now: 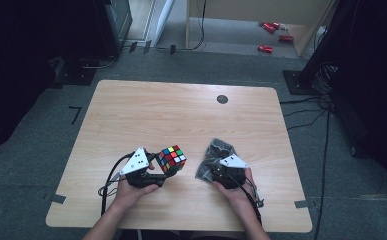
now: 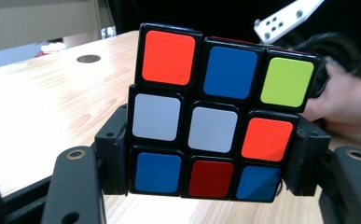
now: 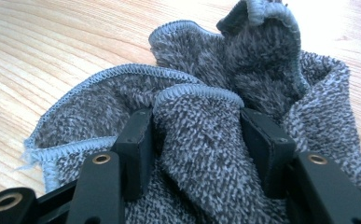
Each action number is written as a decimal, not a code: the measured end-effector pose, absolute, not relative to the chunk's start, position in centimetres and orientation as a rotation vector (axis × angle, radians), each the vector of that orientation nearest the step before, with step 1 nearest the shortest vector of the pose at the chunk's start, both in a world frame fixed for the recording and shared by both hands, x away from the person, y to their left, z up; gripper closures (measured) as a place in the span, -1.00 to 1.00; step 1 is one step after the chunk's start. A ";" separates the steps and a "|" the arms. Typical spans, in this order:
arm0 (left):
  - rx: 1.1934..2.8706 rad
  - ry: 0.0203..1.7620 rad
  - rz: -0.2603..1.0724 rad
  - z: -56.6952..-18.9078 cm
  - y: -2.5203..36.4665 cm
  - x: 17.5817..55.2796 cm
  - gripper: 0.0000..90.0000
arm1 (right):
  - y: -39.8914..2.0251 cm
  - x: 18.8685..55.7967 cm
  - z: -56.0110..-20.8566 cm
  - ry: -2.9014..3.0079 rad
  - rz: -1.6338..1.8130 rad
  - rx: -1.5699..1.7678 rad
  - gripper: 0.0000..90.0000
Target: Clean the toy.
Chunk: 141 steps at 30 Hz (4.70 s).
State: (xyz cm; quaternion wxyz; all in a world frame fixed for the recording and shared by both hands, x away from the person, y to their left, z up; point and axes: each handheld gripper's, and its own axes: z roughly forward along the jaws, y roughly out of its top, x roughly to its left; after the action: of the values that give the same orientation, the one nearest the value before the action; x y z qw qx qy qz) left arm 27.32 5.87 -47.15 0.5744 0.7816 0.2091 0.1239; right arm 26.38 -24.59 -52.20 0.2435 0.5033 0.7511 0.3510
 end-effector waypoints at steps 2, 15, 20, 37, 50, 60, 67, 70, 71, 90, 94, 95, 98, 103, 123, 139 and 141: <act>1.826 0.510 0.282 -47.6 5.8 27.3 -0.25 | -24.6 26.4 -52.2 2.047 0.957 1.381 0.12; 1.826 0.525 0.279 -48.4 5.1 26.8 -0.25 | -24.9 26.6 -52.2 2.053 0.973 1.379 0.52; 1.849 0.534 0.256 -47.9 4.5 26.6 -0.25 | -24.5 26.4 -52.2 2.034 0.936 1.364 0.56; 1.789 0.609 0.256 -47.5 4.5 27.3 -0.25 | -25.6 24.5 -50.9 1.979 0.972 1.333 0.86; 1.835 0.542 0.349 -46.9 3.5 26.0 -0.25 | -23.8 20.6 -40.5 1.867 1.405 1.093 0.85; 1.852 0.449 0.355 -46.3 2.5 24.0 -0.25 | -20.5 20.5 -40.6 1.975 1.573 1.068 0.82; 1.853 0.448 0.377 -45.9 3.0 24.0 -0.25 | -20.6 21.2 -41.7 1.981 1.468 1.093 0.81; 1.832 0.452 0.360 -45.8 3.3 24.1 -0.25 | -21.3 22.0 -42.4 1.993 1.378 1.150 0.80; 1.839 0.452 0.368 -45.9 3.3 24.2 -0.25 | -21.6 22.2 -42.7 1.991 1.371 1.176 0.80; 1.846 0.425 0.294 -45.7 3.6 24.2 -0.25 | -20.0 20.6 -41.7 1.973 1.561 1.054 0.79; 1.852 0.420 0.304 -45.7 3.6 24.2 -0.25 | -20.6 21.1 -42.2 1.968 1.492 1.087 0.80; 1.843 0.419 0.300 -45.6 3.7 24.2 -0.25 | -20.8 21.3 -42.3 1.967 1.479 1.111 0.81; 1.825 0.428 0.296 -45.4 3.9 24.3 -0.25 | -21.3 21.5 -42.6 1.948 1.452 1.152 0.81; 1.912 0.441 0.356 -46.2 3.3 24.4 -0.25 | -21.1 20.3 -41.3 1.869 1.533 1.067 0.81; 1.833 0.419 0.295 -45.3 3.6 24.1 -0.25 | -21.5 21.1 -42.3 1.893 1.511 1.166 0.80; 1.847 0.417 0.345 -45.3 3.6 23.9 -0.25 | -20.1 20.3 -42.1 1.902 1.498 1.077 0.79; 1.844 0.418 0.348 -45.2 3.8 24.0 -0.25 | -20.4 20.6 -42.3 1.900 1.484 1.105 0.79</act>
State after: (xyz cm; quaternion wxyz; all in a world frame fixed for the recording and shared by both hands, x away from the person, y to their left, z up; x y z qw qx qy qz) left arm 23.97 3.79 -45.24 0.5726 0.7864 0.1782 0.1483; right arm 20.60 -20.44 -42.27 0.2425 0.4044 0.6950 0.5428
